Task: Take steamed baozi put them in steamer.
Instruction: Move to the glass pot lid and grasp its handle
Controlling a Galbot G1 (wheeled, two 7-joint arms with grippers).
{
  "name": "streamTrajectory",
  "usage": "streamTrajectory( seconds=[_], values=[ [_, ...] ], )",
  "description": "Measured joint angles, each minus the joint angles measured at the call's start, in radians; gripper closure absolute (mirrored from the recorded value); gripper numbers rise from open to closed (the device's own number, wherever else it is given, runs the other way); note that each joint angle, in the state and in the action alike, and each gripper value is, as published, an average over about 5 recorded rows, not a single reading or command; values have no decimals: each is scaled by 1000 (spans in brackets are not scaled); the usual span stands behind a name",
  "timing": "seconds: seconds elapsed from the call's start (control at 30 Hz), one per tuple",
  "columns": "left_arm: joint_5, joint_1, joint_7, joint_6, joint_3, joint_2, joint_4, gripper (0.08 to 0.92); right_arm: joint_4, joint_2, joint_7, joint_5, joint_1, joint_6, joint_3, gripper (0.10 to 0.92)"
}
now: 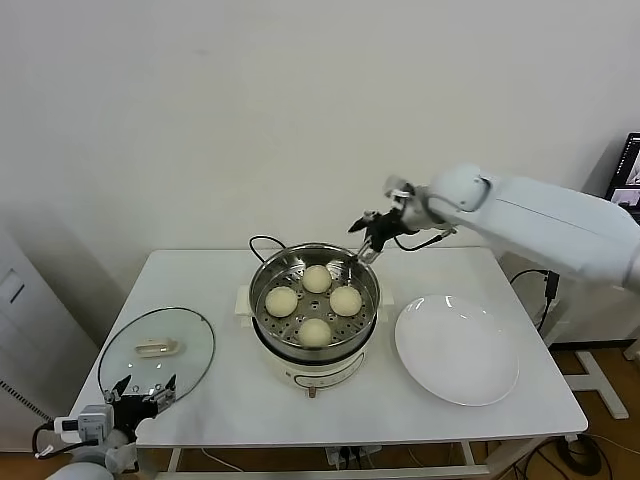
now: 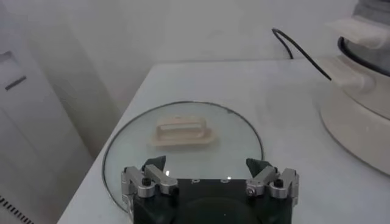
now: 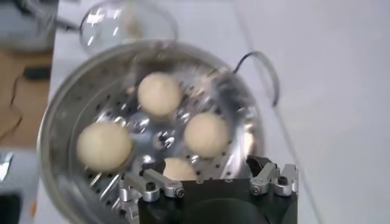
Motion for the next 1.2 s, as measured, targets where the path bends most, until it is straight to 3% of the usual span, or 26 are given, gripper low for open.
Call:
streamTrajectory(
  seconds=[0.27,0.57,0.9,1.2],
  values=[
    [88,-2,27,-41,10,1,18,177,44,-87,215,-11,-396,193,459,203],
    [298,-3,67,-126,10,19,50,177,101,-36,387,-153,-904,340,1019,203],
    [788,-3,97,-305,1,9,145,177,161,102,459,-329,-1334,401,1468,203],
    [1285,-29,74,-460,-17,-30,261,177,175,211,469,-422,-1529,436,1668,203]
  ],
)
